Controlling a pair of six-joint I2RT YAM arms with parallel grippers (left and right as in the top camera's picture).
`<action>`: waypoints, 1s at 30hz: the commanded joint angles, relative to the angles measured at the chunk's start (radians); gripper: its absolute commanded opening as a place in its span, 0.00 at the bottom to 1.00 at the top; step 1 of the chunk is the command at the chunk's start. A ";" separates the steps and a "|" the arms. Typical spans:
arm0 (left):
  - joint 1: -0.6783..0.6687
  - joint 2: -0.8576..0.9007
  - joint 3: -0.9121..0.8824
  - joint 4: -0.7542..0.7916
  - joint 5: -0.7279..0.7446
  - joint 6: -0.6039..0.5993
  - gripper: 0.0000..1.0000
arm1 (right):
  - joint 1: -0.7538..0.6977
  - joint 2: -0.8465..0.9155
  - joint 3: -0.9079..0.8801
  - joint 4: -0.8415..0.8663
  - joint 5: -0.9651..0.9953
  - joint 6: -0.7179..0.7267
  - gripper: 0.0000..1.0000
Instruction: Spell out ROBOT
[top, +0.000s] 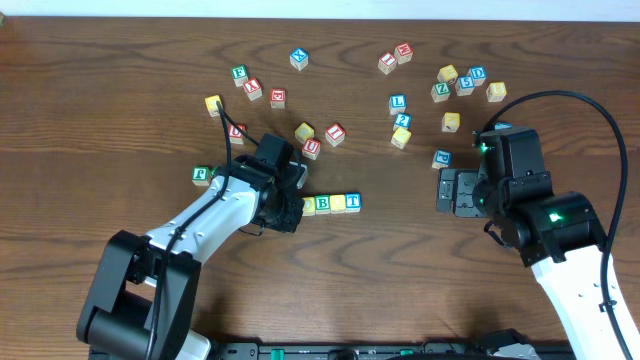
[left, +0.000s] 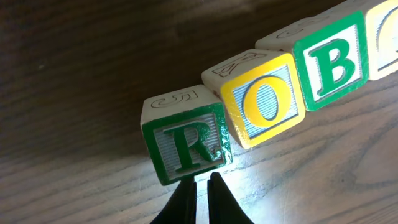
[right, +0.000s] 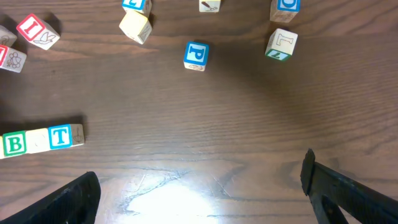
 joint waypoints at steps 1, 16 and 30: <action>-0.003 -0.003 -0.001 -0.007 0.021 0.018 0.08 | -0.005 -0.010 0.015 -0.001 0.001 0.003 0.99; -0.003 -0.003 -0.001 0.006 0.021 0.018 0.08 | -0.005 -0.010 0.015 -0.001 -0.006 0.003 0.99; -0.003 -0.003 -0.001 0.002 0.062 0.024 0.08 | -0.005 -0.010 0.015 0.001 -0.011 0.003 0.99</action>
